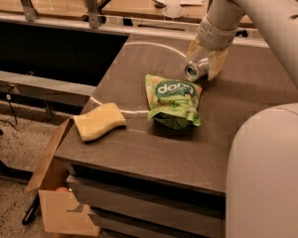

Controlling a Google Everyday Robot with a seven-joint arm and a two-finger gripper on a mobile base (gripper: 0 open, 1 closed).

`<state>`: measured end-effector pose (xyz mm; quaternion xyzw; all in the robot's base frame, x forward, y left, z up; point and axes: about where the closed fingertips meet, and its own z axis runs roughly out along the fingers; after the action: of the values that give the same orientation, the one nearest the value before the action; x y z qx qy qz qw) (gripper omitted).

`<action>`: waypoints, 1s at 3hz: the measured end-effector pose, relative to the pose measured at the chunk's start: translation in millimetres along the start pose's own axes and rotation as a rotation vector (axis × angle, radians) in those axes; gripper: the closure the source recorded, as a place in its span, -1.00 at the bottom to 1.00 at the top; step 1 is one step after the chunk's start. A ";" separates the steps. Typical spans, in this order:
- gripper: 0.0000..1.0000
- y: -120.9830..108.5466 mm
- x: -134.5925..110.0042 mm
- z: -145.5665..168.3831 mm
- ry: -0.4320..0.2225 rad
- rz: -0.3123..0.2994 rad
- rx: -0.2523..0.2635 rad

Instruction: Knock redbull can over

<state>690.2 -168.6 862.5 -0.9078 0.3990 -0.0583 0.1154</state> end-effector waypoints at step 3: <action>-1.00 9.8 12.8 -73.7 -0.036 0.196 0.362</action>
Offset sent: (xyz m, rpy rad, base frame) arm -0.0113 -0.0147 0.0405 0.2634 -0.1184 -0.1444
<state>677.3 -196.5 931.4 -0.8300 0.4662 -0.1014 0.2887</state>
